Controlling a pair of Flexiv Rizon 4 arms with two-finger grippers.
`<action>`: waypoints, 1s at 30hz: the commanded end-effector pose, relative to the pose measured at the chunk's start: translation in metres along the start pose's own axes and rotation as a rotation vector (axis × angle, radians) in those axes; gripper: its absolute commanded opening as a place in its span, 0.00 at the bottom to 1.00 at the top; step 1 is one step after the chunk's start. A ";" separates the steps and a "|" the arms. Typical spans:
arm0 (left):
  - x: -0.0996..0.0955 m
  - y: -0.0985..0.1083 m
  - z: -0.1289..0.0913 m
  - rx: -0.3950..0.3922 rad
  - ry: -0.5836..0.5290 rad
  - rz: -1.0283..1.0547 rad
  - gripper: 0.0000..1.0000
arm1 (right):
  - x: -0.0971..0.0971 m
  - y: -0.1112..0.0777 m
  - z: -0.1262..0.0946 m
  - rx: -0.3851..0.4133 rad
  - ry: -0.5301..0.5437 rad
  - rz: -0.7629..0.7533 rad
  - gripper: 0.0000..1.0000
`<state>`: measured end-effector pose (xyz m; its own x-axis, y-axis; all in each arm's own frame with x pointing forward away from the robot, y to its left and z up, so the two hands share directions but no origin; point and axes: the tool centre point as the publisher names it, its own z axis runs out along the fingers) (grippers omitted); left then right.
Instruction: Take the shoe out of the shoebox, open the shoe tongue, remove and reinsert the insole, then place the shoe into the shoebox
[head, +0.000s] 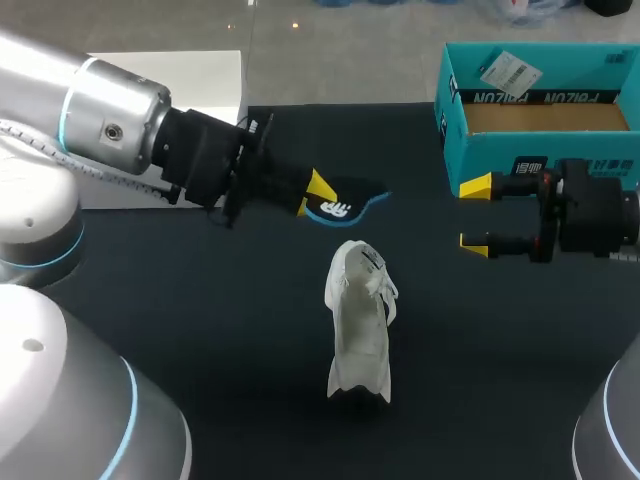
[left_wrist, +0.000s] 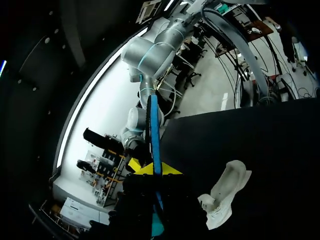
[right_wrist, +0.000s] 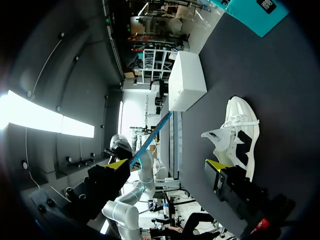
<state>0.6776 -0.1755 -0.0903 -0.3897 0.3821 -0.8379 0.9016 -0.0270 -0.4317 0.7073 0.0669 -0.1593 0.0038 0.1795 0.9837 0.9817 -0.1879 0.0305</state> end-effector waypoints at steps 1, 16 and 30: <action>0.004 0.014 0.006 -0.130 0.046 0.207 0.00 | 0.000 -0.001 0.002 -0.004 -0.001 0.000 1.00; 0.018 0.049 0.043 -0.346 -0.076 0.567 0.00 | 0.001 0.006 0.004 0.004 -0.039 -0.019 1.00; 0.010 0.035 0.066 -0.276 -0.230 0.509 0.00 | 0.012 0.041 0.019 -0.025 0.016 -0.012 1.00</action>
<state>0.6951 -0.2322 -0.1323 0.0997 0.2131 -0.9719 0.9890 0.0859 0.1203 0.7415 0.0712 -0.1429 -0.0066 0.1826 0.9832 0.9757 -0.2139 0.0463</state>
